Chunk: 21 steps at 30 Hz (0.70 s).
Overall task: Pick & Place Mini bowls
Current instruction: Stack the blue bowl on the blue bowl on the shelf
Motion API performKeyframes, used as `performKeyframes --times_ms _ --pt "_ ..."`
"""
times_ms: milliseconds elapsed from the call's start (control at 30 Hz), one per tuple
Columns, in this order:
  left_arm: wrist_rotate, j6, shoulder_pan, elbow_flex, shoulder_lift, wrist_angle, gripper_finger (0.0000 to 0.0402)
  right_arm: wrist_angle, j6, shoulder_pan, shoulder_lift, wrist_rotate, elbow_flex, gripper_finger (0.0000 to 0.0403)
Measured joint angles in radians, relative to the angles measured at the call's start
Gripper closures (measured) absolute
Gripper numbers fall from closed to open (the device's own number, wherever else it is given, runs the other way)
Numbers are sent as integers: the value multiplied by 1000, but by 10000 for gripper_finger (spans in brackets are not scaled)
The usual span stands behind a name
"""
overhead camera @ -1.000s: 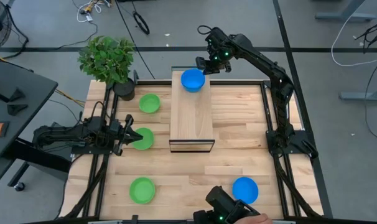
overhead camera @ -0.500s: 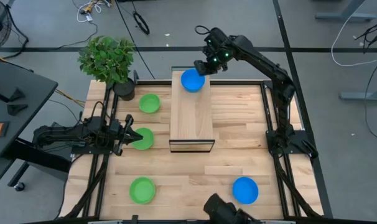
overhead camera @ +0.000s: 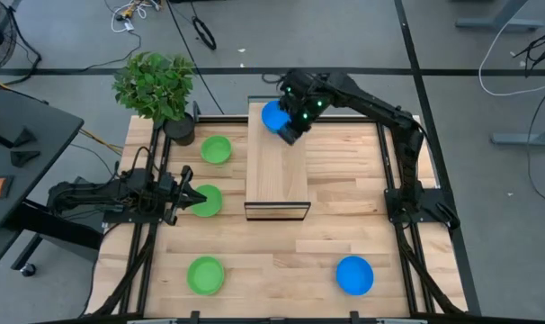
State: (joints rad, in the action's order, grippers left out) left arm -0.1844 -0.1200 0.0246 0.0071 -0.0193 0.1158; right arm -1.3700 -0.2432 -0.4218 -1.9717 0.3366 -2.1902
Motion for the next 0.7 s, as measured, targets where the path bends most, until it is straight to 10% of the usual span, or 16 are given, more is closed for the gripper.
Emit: performKeyframes --times_ms 233,700 --pt "0 0 0 0 0 -1 371 -81 9 81 50 -6 48 379" --pt "0 0 0 0 0 -1 371 -17 -78 194 394 -132 574 379"
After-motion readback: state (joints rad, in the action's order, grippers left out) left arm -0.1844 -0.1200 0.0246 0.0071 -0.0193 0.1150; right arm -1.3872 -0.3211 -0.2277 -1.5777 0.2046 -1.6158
